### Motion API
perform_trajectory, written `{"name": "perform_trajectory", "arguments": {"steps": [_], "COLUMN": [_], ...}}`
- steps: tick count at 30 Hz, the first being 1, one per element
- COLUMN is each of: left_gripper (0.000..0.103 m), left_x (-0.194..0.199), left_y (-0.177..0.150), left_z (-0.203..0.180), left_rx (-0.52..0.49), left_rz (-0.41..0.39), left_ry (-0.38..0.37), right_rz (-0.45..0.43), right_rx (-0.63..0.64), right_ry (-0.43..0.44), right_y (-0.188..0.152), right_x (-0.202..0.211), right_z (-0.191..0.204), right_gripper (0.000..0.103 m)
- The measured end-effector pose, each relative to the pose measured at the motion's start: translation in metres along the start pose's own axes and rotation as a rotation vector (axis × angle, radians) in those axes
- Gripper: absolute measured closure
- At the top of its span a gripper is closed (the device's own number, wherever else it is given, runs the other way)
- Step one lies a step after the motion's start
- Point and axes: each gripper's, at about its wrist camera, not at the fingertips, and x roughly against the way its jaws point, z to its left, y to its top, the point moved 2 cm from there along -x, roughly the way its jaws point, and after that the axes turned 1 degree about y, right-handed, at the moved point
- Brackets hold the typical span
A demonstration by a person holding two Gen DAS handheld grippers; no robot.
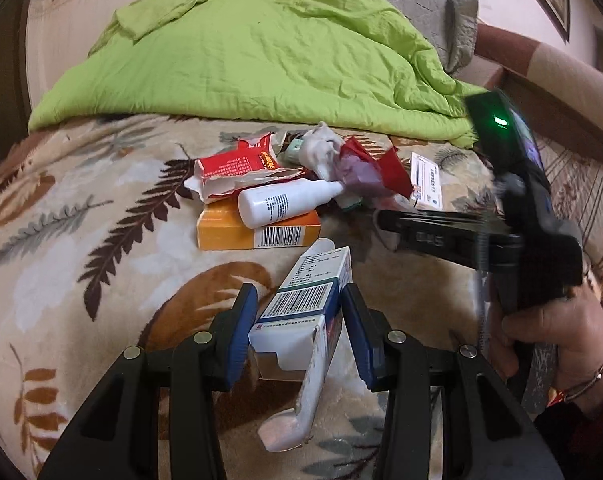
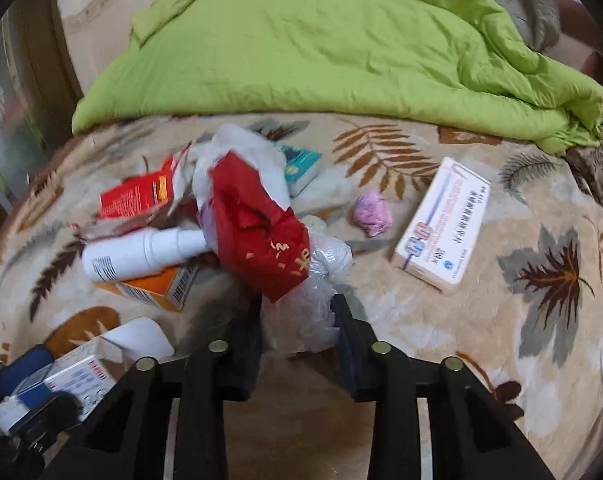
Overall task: Collect trash
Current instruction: 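Grasp the clear plastic bag with the right gripper while the left holds the box, then lift the medicine box with the left gripper while the right holds the bag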
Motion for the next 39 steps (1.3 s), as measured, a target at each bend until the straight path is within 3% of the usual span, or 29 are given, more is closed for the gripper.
{"name": "perform_trajectory", "arguments": {"steps": [4, 8, 13, 21, 26, 30, 39], "left_gripper": [0.06, 0.06, 0.06, 0.06, 0.06, 0.06, 0.06], "left_x": [0.002, 0.012, 0.021, 0.045, 0.069, 0.077, 0.063], "left_y": [0.001, 0.0, -0.002, -0.011, -0.024, -0.027, -0.031], "left_z": [-0.004, -0.016, -0.024, -0.034, -0.043, -0.051, -0.051], "left_rx": [-0.007, -0.056, -0.079, -0.081, -0.083, -0.123, -0.147], "left_rz": [-0.013, -0.059, -0.092, -0.126, -0.154, -0.188, -0.169], "left_ry": [-0.012, -0.005, 0.005, 0.048, 0.073, 0.106, 0.14], "right_rz": [-0.032, -0.138, -0.205, -0.258, -0.283, -0.292, -0.268], "right_rx": [-0.052, -0.101, -0.146, -0.081, -0.09, -0.083, -0.093], "right_ry": [0.007, 0.006, 0.048, 0.094, 0.133, 0.137, 0.158], "right_y": [-0.008, -0.01, -0.021, -0.061, -0.086, -0.089, -0.086], "right_x": [0.029, 0.067, 0.102, 0.147, 0.171, 0.175, 0.165], "right_z": [-0.014, -0.026, -0.023, 0.005, 0.003, 0.004, 0.003], "right_gripper": [0.073, 0.074, 0.074, 0.074, 0.074, 0.074, 0.074]}}
